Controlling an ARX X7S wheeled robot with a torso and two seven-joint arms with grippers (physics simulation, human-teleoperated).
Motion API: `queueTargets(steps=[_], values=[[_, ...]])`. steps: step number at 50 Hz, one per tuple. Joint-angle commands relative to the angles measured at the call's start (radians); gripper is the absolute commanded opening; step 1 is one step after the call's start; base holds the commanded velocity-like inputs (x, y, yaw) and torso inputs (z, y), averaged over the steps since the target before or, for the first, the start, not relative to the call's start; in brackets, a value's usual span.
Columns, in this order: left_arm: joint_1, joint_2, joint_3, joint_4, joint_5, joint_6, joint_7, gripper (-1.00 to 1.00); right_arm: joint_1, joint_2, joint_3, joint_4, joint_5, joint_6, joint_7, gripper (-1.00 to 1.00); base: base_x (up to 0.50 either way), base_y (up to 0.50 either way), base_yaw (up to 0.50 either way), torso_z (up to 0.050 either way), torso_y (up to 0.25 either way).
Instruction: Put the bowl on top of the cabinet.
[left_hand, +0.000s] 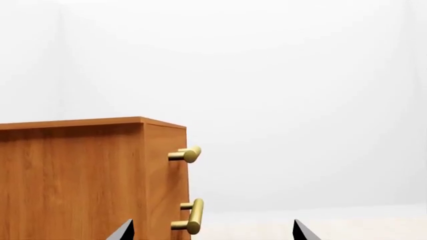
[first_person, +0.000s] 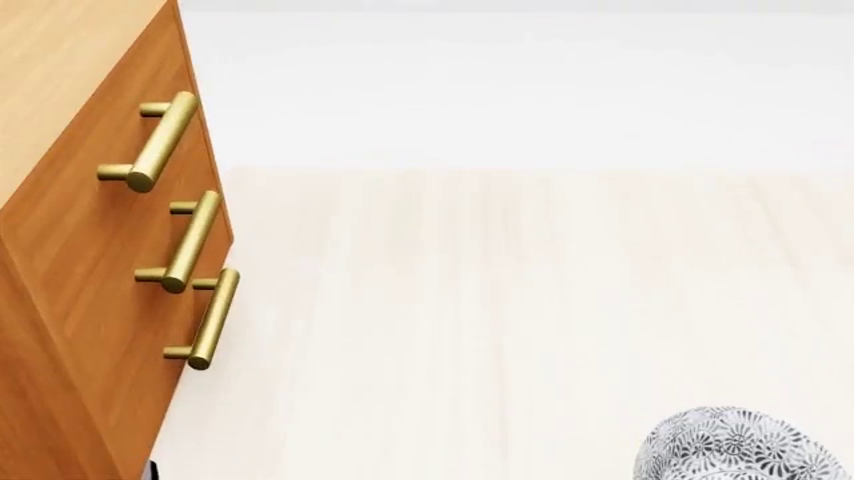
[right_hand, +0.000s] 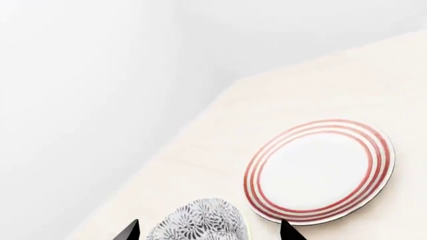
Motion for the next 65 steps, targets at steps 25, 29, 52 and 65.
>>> queueTargets(steps=[25, 29, 52, 65], values=[[-0.012, -0.009, 0.013, -0.011, -0.003, -0.002, -0.015, 1.00, 0.040, 0.031, 0.018, 0.061, 0.184, 0.037, 0.040, 1.00, 0.00, 0.00, 0.00, 0.000, 0.000], [-0.010, -0.011, 0.014, -0.006, -0.003, -0.004, -0.016, 1.00, 0.051, 0.036, 0.022, 0.075, 0.212, 0.047, 0.045, 1.00, 0.00, 0.00, 0.00, 0.000, 0.000], [-0.019, -0.017, 0.023, -0.013, -0.011, -0.008, -0.022, 1.00, 0.154, 0.062, -0.016, 0.189, 0.229, 0.114, 0.071, 1.00, 0.00, 0.00, 0.00, 0.000, 0.000], [-0.017, -0.022, 0.026, -0.013, -0.006, -0.004, -0.030, 1.00, 0.228, 0.077, -0.052, 0.280, 0.228, 0.159, 0.068, 1.00, 0.00, 0.00, 0.00, 0.000, 0.000]])
